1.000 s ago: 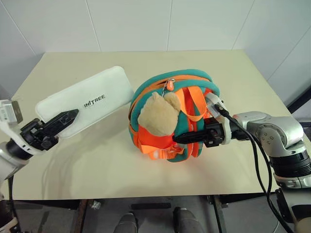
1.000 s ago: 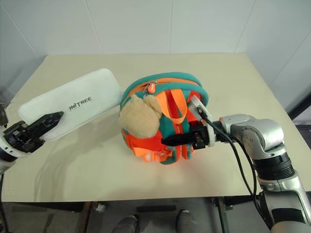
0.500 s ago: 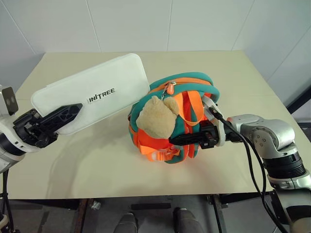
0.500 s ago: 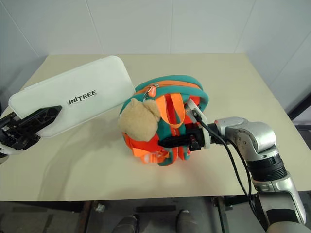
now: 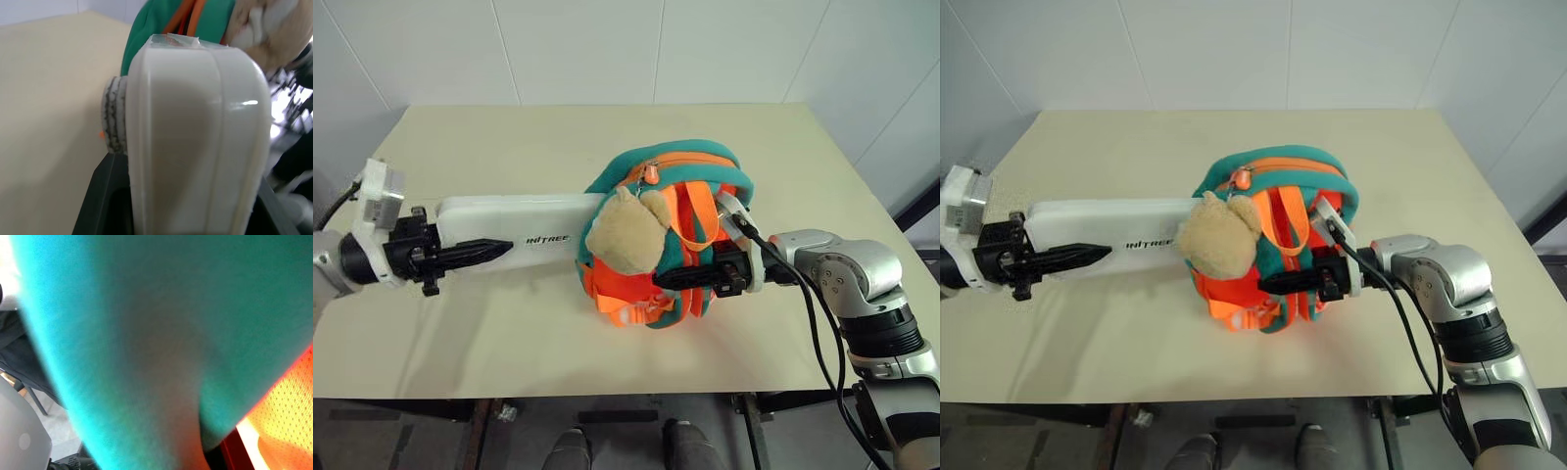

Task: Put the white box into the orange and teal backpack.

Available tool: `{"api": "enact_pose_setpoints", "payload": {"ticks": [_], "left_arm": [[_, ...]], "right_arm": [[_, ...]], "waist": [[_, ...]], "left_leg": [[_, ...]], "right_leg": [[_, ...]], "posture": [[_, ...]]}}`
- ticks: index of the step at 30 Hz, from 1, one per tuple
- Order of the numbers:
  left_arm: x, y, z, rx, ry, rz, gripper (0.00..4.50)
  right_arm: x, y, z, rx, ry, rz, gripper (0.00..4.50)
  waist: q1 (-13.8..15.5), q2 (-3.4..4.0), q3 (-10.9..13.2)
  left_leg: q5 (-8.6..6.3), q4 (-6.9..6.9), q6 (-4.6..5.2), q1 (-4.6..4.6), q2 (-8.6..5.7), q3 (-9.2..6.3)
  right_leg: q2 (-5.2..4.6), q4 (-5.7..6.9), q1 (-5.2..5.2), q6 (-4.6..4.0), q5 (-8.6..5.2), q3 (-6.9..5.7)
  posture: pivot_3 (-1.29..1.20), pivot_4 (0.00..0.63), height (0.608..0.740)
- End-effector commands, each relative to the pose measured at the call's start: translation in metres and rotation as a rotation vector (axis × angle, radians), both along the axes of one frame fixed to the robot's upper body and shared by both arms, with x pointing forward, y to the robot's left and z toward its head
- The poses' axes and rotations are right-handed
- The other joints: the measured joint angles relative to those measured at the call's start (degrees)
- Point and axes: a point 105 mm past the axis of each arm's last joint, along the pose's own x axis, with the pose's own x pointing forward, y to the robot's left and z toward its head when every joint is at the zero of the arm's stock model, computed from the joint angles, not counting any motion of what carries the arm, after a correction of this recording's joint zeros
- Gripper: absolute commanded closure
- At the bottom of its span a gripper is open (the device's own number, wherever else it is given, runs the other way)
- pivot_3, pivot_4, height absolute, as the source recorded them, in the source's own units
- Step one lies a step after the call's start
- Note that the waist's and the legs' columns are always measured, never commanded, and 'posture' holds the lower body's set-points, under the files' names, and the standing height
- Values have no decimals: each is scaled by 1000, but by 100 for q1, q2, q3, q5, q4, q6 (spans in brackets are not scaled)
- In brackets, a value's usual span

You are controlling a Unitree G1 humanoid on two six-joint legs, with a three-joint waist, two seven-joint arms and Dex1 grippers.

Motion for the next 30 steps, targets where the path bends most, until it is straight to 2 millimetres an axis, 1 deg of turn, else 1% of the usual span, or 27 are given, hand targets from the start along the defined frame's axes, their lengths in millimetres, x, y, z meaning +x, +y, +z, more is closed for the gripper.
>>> {"api": "enact_pose_setpoints", "payload": {"ticks": [1, 3, 4, 5, 7, 9, 12, 15, 18, 21, 23, 26, 30], "left_arm": [[15, -3, -5, 127, -62, -16, 3130], [25, -21, 4, 108, -103, -67, 3130], [29, -29, 7, 112, -116, -87, 3130], [32, -36, 9, 117, -127, -109, 3130], [42, -58, 11, 114, -122, -147, 3130], [46, -80, 16, 90, -126, -210, 3130], [52, -112, 15, 75, -113, -308, 3130], [56, -138, 10, 51, -90, -381, 3130], [60, -155, 3, 15, -72, -415, 3130], [67, -159, -8, 3, -27, -394, 3130], [70, -158, -12, 13, -29, -371, 2365], [70, -151, -6, -1, -40, -355, 1535], [70, -130, 5, 27, -86, -321, 439]], "right_arm": [[-2, 3, 5, 11, -29, 18, 4461], [-1, 5, 5, 15, -32, 21, 4461], [-1, 5, 5, 16, -34, 22, 4461], [-1, 6, 5, 17, -35, 23, 4461], [-1, 7, 5, 20, -39, 23, 4461], [0, 9, 6, 22, -43, 23, 4461], [0, 11, 5, 25, -50, 24, 4461], [-1, 13, 5, 30, -57, 23, 4461], [-2, 16, 5, 37, -65, 19, 4461], [-3, 17, 5, 45, -70, 9, 4461], [-4, 15, 5, 47, -73, 0, 4500], [-4, 13, 5, 45, -75, -16, 4500], [-4, 11, 4, 43, -76, -29, 4500]], "waist": [[-4, 0, 0], [0, 1, 0], [10, 0, 0], [11, 0, 0], [0, 0, 0], [1, 0, 0], [-20, 1, 1], [-20, 1, 1], [-10, 1, 1], [1, 1, 1], [5, 1, 1], [2, 1, 1], [-28, 1, 1]], "left_leg": [[0, -1, 0, 0, 0, 0], [0, 0, 1, -1, 0, -1], [0, 0, 1, 1, -1, -1], [1, 2, 2, -3, -1, -5], [1, 5, 3, -8, -1, -7], [2, 9, 3, -16, -3, -10], [2, 13, 3, -32, -3, -11], [2, 15, 3, -38, -3, -11], [2, 16, 4, -41, -5, -11], [2, 17, 4, -42, -7, -13], [3, 19, 4, -43, -7, -15], [3, 20, 4, -43, -8, -16], [6, 21, 5, -40, -8, -16]], "right_leg": [[0, -3, 0, 2, 1, 0], [0, 1, 0, 31, 17, 0], [0, 6, 2, 87, 46, 0], [1, 7, 1, 91, 48, -3], [1, 8, -1, 95, 50, -4], [1, 12, -8, 99, 52, -4], [2, 37, -24, 102, 52, -4], [1, 47, -29, 106, 49, -4], [0, 45, -31, 106, 49, -4], [-1, 42, -31, 107, 48, -4], [-1, 41, -31, 107, 48, -4], [-1, 39, -31, 107, 48, -4], [-1, 39, -32, 107, 48, -3]], "posture": [[0, 150, 740], [0, 150, 740], [0, 150, 740], [0, 150, 740], [0, 150, 740], [0, 150, 740], [0, 150, 740], [0, 150, 740], [0, 150, 740], [0, 150, 740], [0, 150, 740], [0, 150, 740], [0, 150, 740]]}}
